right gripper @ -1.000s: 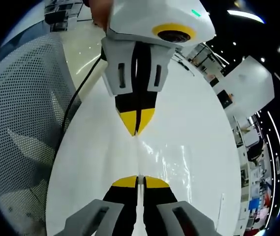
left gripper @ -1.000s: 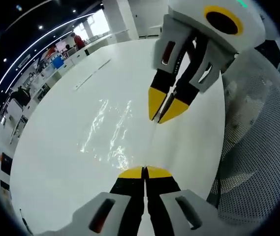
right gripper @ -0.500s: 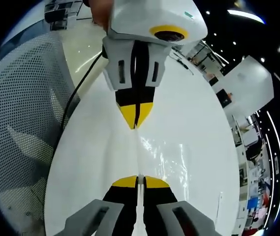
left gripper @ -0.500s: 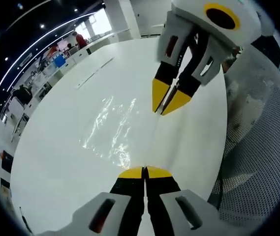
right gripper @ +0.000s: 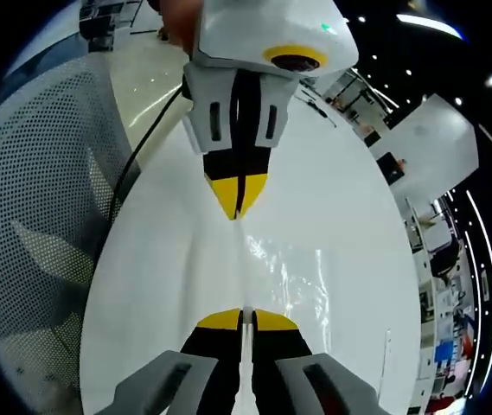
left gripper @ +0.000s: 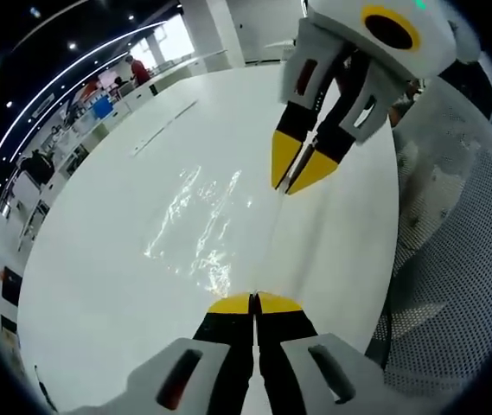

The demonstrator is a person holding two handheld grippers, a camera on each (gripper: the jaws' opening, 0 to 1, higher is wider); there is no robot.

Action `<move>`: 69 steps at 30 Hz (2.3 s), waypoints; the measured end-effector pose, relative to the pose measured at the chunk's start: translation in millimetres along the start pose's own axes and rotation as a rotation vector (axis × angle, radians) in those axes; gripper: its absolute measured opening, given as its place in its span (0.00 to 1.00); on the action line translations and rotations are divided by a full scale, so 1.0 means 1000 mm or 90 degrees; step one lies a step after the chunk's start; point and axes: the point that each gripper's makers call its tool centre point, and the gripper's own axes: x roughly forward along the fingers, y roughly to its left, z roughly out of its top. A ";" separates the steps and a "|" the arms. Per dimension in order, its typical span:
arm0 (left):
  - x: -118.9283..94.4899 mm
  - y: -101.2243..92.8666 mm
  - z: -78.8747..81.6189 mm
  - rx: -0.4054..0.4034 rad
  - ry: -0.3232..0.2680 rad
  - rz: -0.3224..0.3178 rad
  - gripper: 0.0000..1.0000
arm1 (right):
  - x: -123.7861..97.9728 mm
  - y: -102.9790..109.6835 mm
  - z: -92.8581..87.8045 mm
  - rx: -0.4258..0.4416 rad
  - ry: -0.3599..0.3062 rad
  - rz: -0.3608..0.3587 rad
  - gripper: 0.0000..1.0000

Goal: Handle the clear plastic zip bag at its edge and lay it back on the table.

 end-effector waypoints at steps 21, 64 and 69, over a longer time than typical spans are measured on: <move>-0.003 0.001 -0.005 -0.009 0.011 0.001 0.00 | -0.007 -0.001 -0.016 0.004 0.016 0.004 0.00; -0.009 0.005 -0.010 -0.018 0.018 0.007 0.00 | -0.011 -0.003 -0.024 0.010 0.026 0.000 0.00; -0.009 0.004 -0.011 -0.016 0.021 0.007 0.00 | -0.011 -0.002 -0.024 0.009 0.028 0.002 0.00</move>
